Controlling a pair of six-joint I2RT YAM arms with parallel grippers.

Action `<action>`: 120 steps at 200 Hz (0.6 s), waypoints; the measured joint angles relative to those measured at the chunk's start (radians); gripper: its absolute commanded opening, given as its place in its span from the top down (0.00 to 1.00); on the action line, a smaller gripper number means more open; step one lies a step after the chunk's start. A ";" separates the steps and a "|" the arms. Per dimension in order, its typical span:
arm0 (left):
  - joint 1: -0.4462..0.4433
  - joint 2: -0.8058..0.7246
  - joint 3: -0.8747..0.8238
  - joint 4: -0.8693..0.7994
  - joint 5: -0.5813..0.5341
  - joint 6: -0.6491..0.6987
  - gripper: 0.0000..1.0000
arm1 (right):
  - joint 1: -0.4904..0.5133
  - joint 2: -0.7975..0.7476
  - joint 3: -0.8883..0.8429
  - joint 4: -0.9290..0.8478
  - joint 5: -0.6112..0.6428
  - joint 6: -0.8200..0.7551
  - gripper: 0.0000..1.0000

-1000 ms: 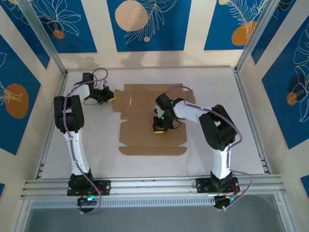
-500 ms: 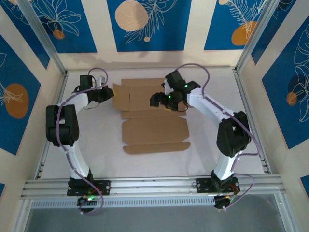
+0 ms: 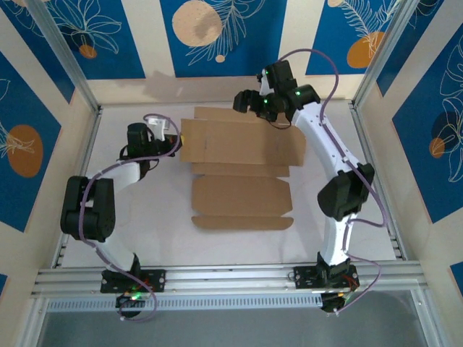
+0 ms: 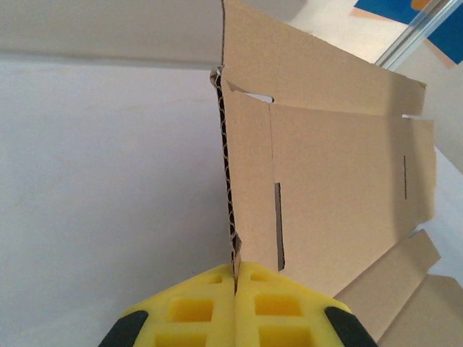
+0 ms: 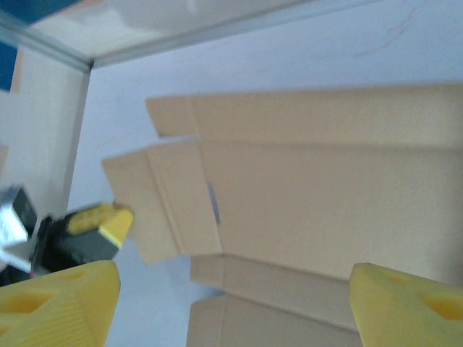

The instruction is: Fold the paper box

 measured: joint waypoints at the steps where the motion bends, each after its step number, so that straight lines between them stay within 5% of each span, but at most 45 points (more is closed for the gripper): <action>1: -0.001 -0.002 -0.002 0.003 -0.001 0.003 1.00 | -0.001 0.003 0.006 -0.002 0.002 0.001 0.21; 37: -0.033 -0.035 -0.074 0.115 -0.066 0.083 1.00 | -0.042 0.127 0.161 -0.129 0.018 0.158 0.28; 87: -0.065 -0.053 -0.140 0.227 -0.137 0.153 1.00 | -0.128 0.172 0.164 -0.178 -0.124 0.463 0.16; 100: -0.067 -0.057 -0.156 0.252 -0.148 0.155 1.00 | -0.142 0.194 0.218 -0.193 -0.142 0.449 0.13; 120: -0.067 -0.063 -0.171 0.279 -0.151 0.155 1.00 | -0.131 0.225 0.324 -0.172 -0.119 0.207 0.15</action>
